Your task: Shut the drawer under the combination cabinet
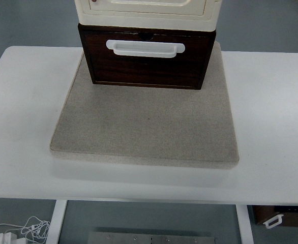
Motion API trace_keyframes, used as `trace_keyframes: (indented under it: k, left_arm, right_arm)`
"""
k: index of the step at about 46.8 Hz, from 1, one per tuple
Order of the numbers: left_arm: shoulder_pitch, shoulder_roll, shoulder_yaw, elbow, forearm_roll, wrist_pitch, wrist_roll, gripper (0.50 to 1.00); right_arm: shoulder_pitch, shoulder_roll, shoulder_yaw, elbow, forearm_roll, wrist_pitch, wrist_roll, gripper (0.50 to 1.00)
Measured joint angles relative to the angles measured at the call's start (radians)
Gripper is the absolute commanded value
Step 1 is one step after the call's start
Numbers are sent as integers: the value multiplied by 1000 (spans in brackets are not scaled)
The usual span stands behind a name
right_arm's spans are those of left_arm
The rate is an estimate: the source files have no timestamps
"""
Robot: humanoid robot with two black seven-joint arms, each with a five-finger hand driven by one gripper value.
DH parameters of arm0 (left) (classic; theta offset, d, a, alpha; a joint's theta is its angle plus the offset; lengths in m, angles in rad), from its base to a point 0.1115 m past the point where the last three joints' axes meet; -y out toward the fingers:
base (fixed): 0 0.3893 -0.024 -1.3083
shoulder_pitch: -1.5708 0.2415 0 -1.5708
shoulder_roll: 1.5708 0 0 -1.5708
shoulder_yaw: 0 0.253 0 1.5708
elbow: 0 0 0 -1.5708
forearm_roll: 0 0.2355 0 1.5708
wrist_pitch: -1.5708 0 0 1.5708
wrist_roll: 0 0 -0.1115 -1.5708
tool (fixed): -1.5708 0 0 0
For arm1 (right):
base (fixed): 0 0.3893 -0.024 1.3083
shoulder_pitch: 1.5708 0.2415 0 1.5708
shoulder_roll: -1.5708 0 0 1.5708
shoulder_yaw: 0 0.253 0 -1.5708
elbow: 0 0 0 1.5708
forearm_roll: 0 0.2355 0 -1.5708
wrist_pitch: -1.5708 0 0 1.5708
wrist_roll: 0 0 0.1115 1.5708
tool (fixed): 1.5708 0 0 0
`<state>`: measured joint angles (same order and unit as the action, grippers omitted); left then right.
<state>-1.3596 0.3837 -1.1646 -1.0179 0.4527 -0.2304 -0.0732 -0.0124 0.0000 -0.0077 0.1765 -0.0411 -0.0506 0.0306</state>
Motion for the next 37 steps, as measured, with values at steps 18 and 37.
trace_keyframes:
  k: [18,37]
  left_arm:
    - [4,38,-81,192,-4,279,4,996]
    - [0,37,-60,558,-81,379,101,996]
  right_arm:
    - [1,0,0,0,0,0,0,952]
    - [-1,0,4,0,1,4,0,952]
